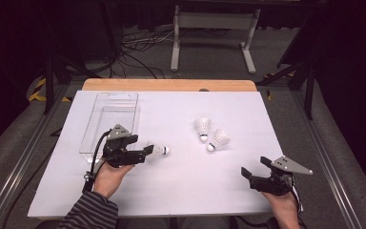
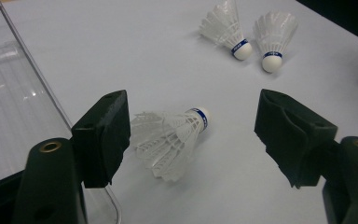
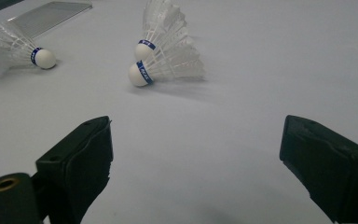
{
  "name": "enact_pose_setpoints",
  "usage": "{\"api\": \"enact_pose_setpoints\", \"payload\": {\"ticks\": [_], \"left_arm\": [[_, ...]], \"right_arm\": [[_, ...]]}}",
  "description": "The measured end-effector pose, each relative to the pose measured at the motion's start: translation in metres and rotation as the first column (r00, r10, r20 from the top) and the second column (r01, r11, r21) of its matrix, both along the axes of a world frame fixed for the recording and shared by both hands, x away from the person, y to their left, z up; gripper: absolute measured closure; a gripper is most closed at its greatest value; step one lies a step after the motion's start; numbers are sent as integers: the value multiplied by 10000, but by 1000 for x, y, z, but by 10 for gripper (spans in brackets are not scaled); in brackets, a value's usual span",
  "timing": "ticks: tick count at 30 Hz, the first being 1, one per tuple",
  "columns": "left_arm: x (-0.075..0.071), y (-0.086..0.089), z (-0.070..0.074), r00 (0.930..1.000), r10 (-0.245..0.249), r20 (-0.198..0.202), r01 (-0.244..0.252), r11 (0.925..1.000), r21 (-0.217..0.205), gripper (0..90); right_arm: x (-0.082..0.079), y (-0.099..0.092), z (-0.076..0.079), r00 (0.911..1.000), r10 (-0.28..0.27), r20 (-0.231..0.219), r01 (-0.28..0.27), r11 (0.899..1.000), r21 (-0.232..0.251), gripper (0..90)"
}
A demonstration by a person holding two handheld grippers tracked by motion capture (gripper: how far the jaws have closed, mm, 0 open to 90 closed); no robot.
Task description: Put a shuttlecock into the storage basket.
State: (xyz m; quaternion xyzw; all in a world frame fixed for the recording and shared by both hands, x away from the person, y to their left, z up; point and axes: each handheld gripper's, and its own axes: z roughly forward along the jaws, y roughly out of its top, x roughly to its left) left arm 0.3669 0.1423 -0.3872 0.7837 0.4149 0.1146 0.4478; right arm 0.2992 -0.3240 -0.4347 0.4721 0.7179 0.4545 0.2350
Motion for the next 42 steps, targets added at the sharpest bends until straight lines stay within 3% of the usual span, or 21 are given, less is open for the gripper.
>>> {"api": "enact_pose_setpoints", "payload": {"ticks": [7, 9, 16, 30, 37, 42], "left_arm": [[6, -7, 5, 9981, -50, -621, 84, 9985, 549, 318], [7, -10, 5, 9950, -3, -996, 69, 9978, 663, 328], [14, -16, 5, 9883, 122, -1521, 53, 9935, 1135, 359], [24, -26, -1, 9741, 369, -2230, 52, 9827, 1853, 404], [27, -30, -5, 9727, 368, -2293, 162, 9743, 2248, 397], [29, -32, -8, 9675, 453, -2488, 145, 9722, 2337, 393]], "right_arm": [[0, 0, 0, 10000, 12, -8, -12, 10000, 8, 100], [0, 0, 0, 10000, 8, -9, -8, 10000, 8, 100], [0, 0, 0, 10000, 11, -3, -11, 10000, 20, 100], [0, 0, 0, 10000, 21, 2, -21, 10000, 27, 100], [0, 0, 0, 10000, 35, 2, -35, 10000, -2, 100], [0, 0, 0, 10000, 51, 25, -51, 10000, 6, 100]]}}
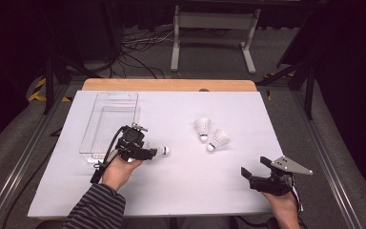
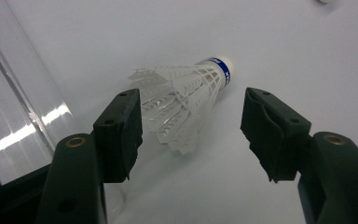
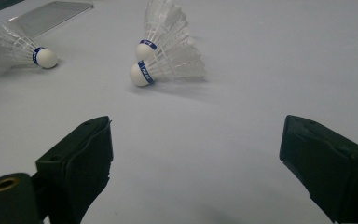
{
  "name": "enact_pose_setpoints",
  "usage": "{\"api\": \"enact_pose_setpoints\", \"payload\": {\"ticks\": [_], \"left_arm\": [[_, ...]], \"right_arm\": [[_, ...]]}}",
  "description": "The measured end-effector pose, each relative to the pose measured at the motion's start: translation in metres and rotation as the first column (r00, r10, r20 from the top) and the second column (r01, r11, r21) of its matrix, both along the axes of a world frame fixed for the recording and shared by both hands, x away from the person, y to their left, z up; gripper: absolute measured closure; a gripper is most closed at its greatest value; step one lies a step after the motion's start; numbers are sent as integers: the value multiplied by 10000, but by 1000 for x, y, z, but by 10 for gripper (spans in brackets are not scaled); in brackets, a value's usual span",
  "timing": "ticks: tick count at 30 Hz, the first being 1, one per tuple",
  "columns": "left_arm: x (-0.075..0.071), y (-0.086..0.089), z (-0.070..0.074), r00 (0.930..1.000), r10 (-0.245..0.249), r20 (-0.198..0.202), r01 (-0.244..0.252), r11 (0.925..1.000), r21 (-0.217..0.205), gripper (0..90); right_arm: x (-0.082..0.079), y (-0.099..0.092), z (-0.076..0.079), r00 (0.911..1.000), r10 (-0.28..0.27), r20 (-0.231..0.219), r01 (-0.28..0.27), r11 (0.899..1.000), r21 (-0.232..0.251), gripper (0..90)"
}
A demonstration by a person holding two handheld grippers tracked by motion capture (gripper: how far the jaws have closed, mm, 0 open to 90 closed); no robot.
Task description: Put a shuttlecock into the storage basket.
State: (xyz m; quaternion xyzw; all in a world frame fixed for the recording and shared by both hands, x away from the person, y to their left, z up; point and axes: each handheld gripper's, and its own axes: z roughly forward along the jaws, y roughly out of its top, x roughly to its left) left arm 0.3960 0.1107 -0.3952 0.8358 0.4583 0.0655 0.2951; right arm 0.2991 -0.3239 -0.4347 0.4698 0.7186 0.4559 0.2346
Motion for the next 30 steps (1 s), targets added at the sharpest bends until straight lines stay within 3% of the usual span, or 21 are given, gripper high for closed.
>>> {"api": "enact_pose_setpoints", "payload": {"ticks": [14, 30], "left_arm": [[4, -9, -7, 9994, -129, -332, 150, 9978, 638, 423], [8, -16, -9, 9986, -336, -416, 372, 9952, 901, 687]], "right_arm": [[0, 0, 0, 10000, 3, 5, -3, 10000, 0, 100], [0, 0, 0, 10000, 4, 10, -4, 10000, 1, 100]]}}
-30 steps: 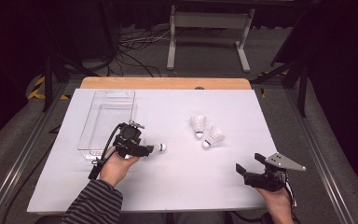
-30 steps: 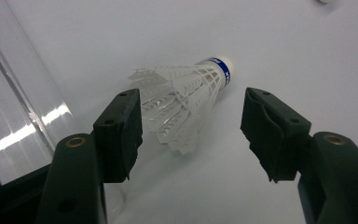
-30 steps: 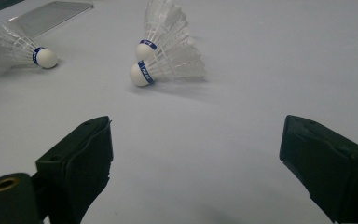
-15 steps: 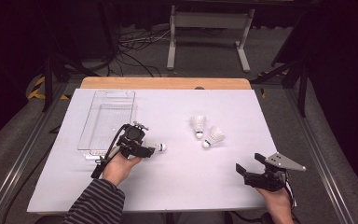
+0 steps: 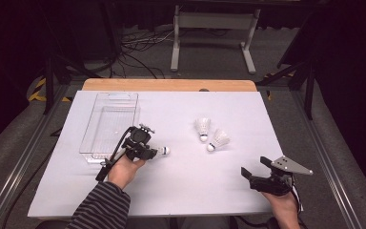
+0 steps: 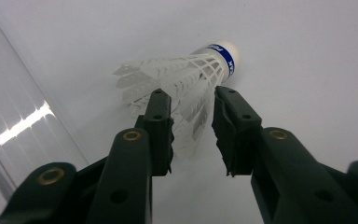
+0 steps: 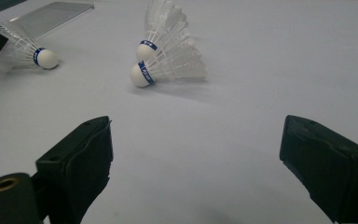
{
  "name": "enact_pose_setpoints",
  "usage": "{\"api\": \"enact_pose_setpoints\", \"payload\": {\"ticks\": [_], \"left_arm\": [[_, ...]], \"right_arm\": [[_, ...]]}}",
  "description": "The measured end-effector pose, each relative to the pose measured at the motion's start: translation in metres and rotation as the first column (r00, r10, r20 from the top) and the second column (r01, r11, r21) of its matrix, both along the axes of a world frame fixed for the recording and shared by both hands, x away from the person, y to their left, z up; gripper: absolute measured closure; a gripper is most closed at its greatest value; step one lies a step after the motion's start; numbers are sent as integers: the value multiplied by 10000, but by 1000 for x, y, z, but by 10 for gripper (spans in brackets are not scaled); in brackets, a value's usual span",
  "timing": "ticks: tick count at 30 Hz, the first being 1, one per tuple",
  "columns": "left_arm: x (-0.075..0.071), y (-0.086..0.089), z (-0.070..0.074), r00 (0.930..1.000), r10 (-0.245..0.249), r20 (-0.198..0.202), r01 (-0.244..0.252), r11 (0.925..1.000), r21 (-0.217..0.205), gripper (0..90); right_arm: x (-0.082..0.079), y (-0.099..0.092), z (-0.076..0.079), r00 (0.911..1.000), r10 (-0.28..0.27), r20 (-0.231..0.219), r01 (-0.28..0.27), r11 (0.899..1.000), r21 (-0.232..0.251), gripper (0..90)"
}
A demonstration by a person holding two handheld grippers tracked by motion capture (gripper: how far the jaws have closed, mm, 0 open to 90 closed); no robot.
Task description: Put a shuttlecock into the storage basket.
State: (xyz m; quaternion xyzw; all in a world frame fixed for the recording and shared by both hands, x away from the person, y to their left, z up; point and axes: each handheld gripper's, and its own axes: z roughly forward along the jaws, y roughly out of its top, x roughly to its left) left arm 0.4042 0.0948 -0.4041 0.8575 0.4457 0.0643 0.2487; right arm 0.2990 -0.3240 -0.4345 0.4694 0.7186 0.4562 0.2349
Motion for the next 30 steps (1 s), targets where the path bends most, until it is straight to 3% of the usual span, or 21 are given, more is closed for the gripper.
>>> {"api": "enact_pose_setpoints", "payload": {"ticks": [6, 16, 30], "left_arm": [[1, -2, 1, 9999, -150, 44, 150, 9998, 94, 772], [0, -2, 3, 9988, -439, 233, 441, 9990, -108, 869], [0, -3, 7, 9962, -808, 321, 818, 9962, -291, 895]], "right_arm": [[0, 0, 0, 10000, 19, 7, -19, 10000, 11, 100], [0, 0, 0, 10000, 31, -5, -31, 10000, 9, 100], [0, 1, 0, 10000, 43, 3, -43, 10000, -11, 100]]}}
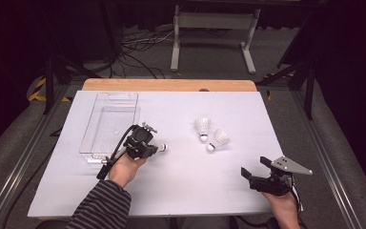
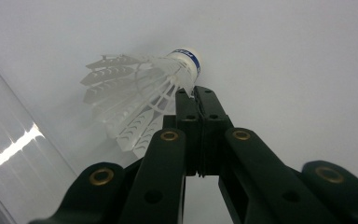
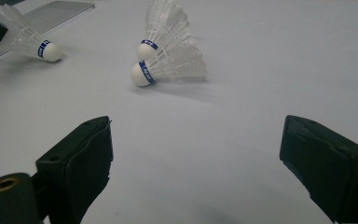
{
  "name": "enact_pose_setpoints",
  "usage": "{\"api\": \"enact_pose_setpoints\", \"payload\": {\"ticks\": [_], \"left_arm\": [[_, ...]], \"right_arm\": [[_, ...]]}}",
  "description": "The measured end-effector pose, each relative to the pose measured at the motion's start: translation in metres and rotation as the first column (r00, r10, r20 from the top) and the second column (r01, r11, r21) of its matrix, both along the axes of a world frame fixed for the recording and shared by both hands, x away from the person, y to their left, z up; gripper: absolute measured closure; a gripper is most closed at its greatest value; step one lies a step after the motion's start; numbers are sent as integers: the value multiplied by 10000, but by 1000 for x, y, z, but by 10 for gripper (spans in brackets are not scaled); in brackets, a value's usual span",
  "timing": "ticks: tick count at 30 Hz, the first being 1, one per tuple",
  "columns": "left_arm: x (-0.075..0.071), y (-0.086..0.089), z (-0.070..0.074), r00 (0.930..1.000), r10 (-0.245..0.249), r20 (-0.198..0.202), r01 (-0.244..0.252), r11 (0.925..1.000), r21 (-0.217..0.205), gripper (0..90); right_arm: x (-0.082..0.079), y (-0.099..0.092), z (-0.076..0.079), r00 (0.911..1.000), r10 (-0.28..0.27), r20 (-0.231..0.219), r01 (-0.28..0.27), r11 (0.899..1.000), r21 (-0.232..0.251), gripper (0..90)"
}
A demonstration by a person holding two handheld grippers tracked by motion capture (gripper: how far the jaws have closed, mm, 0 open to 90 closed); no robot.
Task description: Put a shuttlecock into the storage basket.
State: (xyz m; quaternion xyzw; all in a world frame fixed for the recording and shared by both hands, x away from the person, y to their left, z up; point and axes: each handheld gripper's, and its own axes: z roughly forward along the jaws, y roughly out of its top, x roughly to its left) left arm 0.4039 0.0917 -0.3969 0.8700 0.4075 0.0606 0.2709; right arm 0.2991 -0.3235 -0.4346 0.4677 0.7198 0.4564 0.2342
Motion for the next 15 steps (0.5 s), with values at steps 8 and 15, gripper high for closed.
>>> {"api": "enact_pose_setpoints", "payload": {"ticks": [8, 15], "left_arm": [[-1, 1, 5, 9998, -220, -19, 220, 9997, -113, 896], [-2, 5, 10, 9996, -248, -107, 244, 9991, -341, 897]], "right_arm": [[0, 0, 0, 10000, 4, -1, -4, 10000, 7, 100], [0, 0, 0, 10000, 21, -3, -21, 10000, 5, 101]]}}
